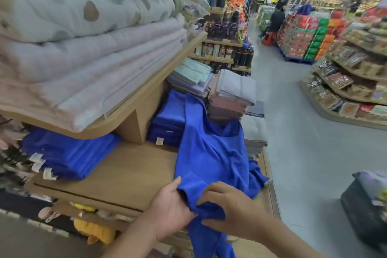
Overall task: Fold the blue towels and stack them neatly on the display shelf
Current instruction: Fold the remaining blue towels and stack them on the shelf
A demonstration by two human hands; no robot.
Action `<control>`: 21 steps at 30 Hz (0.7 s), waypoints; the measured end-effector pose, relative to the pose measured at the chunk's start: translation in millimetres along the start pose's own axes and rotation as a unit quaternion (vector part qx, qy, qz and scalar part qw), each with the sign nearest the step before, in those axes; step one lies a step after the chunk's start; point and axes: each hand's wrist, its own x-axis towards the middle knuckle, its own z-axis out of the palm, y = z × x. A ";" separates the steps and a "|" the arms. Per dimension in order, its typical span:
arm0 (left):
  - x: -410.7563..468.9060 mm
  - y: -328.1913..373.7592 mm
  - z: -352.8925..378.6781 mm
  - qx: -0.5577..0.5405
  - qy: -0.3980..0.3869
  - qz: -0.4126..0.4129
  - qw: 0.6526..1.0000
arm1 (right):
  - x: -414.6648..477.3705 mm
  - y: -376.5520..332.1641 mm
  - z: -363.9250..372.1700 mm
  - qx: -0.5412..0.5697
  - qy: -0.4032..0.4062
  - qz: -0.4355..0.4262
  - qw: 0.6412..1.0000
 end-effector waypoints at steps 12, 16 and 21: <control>74.2 154.3 85.2 0.642 0.269 0.291 0.656 | -6.7 -6.2 6.7 0.448 0.322 0.255 0.794; 123.9 205.0 111.4 0.703 0.298 0.292 0.576 | -7.8 -14.7 7.9 0.455 0.331 0.275 0.779; 166.9 233.9 114.5 0.731 0.344 0.253 0.532 | -10.2 -23.0 8.4 0.463 0.380 0.283 0.749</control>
